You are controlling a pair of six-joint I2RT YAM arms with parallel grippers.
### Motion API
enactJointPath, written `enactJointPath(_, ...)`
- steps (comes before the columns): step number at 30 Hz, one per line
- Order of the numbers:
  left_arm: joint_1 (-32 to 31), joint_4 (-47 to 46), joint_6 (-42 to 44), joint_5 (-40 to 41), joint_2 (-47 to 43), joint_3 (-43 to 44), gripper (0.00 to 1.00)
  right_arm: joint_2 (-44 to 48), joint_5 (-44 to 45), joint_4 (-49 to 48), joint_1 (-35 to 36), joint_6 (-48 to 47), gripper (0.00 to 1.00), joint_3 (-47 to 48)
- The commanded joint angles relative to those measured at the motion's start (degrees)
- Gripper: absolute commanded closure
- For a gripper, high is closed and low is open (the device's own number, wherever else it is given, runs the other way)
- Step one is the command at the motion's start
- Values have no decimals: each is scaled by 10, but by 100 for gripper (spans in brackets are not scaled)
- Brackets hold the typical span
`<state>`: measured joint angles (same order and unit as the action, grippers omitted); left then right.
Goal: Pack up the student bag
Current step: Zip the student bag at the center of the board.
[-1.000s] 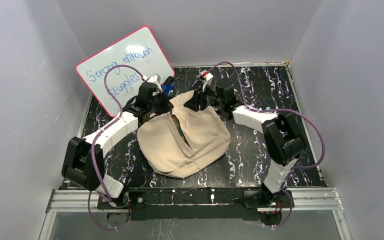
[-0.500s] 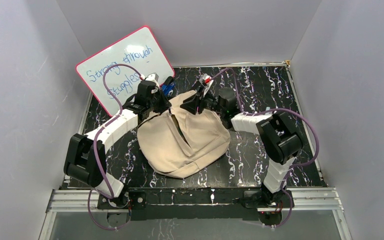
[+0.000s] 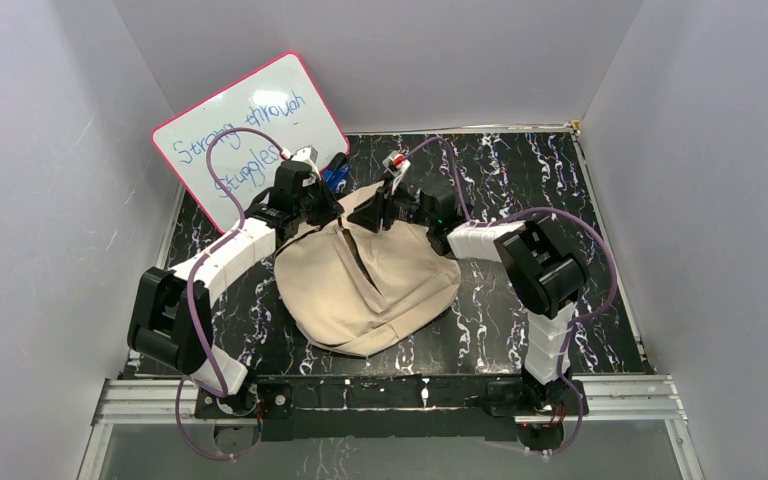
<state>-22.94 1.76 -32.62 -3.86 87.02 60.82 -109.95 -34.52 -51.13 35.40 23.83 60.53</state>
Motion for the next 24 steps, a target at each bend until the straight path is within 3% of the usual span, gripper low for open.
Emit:
enactJointPath(1, 5, -15, 1, -2, -8, 29, 100, -15, -3, -2, 8, 14, 50, 37)
enactJointPath(24, 4, -15, -3, -8, -2, 31, 100, -60, -21, -42, 25, 64, 58, 68)
